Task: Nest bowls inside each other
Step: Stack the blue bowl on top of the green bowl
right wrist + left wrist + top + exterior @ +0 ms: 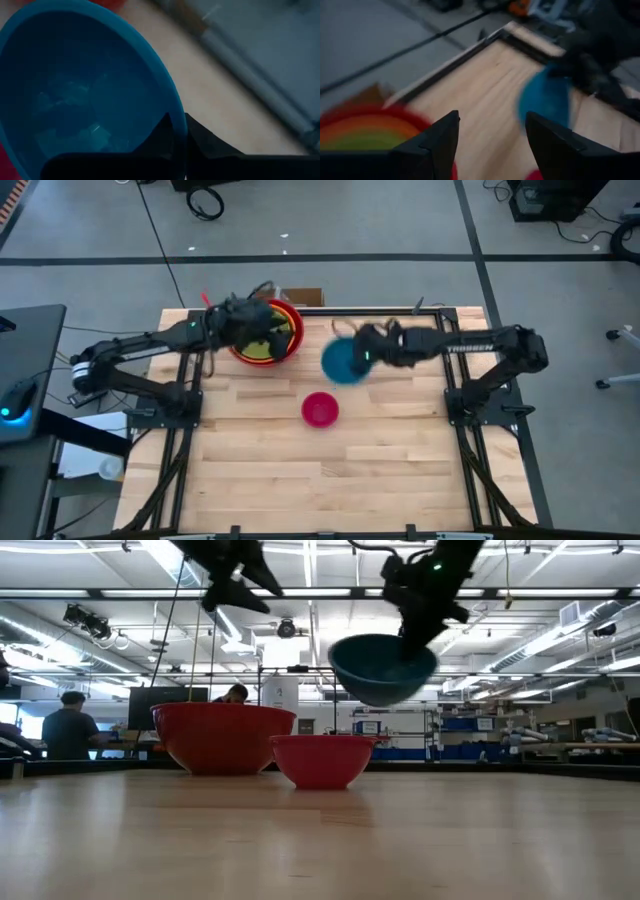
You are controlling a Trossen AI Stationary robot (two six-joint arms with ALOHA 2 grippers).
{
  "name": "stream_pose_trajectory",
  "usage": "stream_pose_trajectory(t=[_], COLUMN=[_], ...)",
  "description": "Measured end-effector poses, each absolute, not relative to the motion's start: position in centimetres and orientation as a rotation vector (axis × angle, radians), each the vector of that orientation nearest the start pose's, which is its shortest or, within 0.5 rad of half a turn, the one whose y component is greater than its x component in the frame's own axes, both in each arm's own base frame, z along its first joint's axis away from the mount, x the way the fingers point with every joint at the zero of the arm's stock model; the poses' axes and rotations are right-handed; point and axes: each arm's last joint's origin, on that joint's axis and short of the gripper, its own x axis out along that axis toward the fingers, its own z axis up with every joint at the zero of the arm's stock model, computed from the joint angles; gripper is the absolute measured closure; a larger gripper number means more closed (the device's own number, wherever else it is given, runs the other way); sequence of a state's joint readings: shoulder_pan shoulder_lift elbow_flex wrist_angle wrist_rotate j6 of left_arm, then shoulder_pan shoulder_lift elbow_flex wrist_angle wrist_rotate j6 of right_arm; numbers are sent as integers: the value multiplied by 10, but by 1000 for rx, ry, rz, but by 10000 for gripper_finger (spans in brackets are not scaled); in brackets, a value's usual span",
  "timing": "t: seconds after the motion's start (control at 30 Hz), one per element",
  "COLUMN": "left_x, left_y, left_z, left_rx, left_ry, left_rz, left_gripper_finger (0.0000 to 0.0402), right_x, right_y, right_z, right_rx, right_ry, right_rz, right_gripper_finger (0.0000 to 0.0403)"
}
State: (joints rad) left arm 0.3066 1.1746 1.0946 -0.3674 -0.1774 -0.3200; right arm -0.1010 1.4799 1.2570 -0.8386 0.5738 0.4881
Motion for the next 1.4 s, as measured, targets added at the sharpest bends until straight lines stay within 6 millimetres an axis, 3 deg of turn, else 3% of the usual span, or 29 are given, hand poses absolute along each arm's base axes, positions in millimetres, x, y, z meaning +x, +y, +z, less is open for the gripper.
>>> stream_pose_trajectory(t=[0.2, 0.33, 0.47, 0.63, 0.83, 0.93, 1.1, 1.23, 1.4], left_x=[259, 268, 278, 283, 285, 283, 280, 273, 253], left_y=[135, 162, 175, 179, 185, 188, 193, 201, 217], left_z=[337, 330, 325, 323, 318, 317, 319, 314, 302], left_rx=[-177, -38, 35, 34, 44, 57, 35, -2, -116], left_ry=[285, 250, 189, 147, 165, 175, 158, 198, 323], left_rz=[541, 575, 472, 446, 584, 638, 701, 735, 736], left_gripper_finger=[171, 171, 171, 171, 182, 222, 327, 387, 391], right_x=[294, 297, 303, 310, 322, 325, 326, 326, 322], right_y=[-109, -132, -150, -161, -163, -160, -158, -156, -162], right_z=[309, 322, 332, 327, 325, 330, 331, 327, 331], right_rx=[150, 81, -32, -106, -129, -159, -169, -15, 275], right_ry=[641, 512, 420, 420, 352, 312, 301, 287, 287], right_rz=[-998, -1023, -1009, -1018, -960, -942, -932, -890, -685], right_gripper_finger=[382, 382, 382, 381, 381, 381, 378, 350, 269])
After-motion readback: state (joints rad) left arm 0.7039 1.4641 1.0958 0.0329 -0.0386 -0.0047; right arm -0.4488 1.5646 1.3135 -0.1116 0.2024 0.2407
